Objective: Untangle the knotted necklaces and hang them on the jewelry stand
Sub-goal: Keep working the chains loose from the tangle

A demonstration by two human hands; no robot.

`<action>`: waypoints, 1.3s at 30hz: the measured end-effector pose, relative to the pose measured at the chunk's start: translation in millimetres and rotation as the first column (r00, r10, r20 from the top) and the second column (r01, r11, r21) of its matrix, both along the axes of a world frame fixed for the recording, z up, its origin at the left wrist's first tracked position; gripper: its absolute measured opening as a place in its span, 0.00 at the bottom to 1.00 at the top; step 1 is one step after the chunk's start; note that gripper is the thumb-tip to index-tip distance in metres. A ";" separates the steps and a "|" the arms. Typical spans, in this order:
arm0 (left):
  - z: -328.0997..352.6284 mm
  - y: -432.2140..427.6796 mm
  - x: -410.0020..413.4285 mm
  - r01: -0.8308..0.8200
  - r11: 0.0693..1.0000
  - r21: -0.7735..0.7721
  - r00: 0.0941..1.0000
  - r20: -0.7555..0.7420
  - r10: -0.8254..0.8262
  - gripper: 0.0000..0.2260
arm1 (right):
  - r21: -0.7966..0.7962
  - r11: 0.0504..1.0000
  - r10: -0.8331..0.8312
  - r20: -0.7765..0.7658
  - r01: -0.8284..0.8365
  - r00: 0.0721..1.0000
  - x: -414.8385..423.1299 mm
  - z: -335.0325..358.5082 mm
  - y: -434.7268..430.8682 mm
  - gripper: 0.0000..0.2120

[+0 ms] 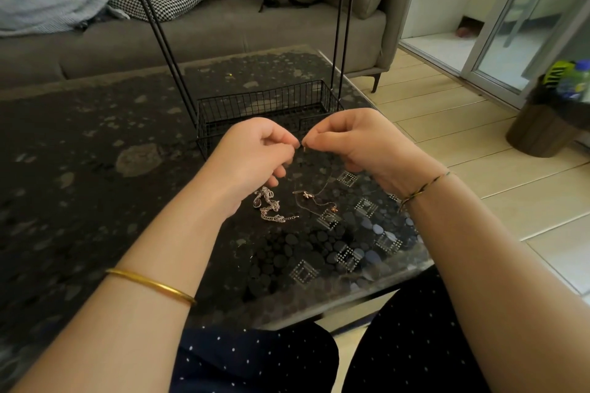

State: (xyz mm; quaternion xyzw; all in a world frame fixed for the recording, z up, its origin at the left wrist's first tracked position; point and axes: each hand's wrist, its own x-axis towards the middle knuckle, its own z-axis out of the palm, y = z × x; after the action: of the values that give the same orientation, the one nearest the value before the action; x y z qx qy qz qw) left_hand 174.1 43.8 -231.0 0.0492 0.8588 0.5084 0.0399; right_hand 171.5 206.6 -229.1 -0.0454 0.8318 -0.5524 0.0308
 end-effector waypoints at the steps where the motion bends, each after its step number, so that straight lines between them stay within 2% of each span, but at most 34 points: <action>1: 0.7 -0.3 0.2 0.004 1.000 0.021 1.000 0.024 -0.004 0.08 | -0.014 1.000 0.002 0.004 -0.002 1.000 0.3 0.3 0.0 0.05; 4: 2.8 -0.8 1.7 0.016 0.996 0.083 0.994 0.105 -0.024 0.08 | -0.081 0.997 0.017 -0.005 -0.017 1.000 1.0 0.9 -0.2 0.05; 9: 7.3 -1.2 4.3 -0.030 0.949 0.314 0.962 0.266 -0.058 0.06 | -0.137 0.990 0.041 -0.024 -0.044 0.999 1.2 0.9 -0.2 0.02; 12: 7.3 -2.5 2.8 -0.068 0.923 0.379 0.946 0.317 -0.061 0.05 | -0.169 0.983 0.066 -0.029 -0.069 0.997 1.4 0.7 0.0 0.02; 23: 7.6 0.1 1.5 -0.107 0.887 0.450 0.928 0.364 -0.073 0.03 | -0.182 0.981 0.057 -0.041 -0.064 0.998 -1.1 -1.0 -1.7 0.02; 29: 8.2 -0.3 1.2 -0.102 0.876 0.471 0.925 0.369 -0.091 0.02 | -0.141 0.989 0.034 -0.108 -0.049 0.994 -0.6 -0.4 -2.4 0.01; 36: 8.3 0.1 1.3 -0.111 0.896 0.430 0.940 0.337 -0.045 0.02 | -0.062 0.998 0.006 -0.159 -0.016 0.987 0.8 0.7 -1.3 0.01; 39: 8.0 0.7 1.4 -0.117 0.922 0.369 0.955 0.297 0.003 0.02 | -0.036 0.999 0.023 -0.122 -0.027 0.992 2.2 3.1 -3.5 0.03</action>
State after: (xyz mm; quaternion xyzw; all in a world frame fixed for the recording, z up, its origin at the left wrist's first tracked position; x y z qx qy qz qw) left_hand 175.5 44.5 -223.0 -0.0459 0.7288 0.6687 0.1396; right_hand 173.7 203.1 -226.0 -0.0900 0.8209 -0.5637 -0.0139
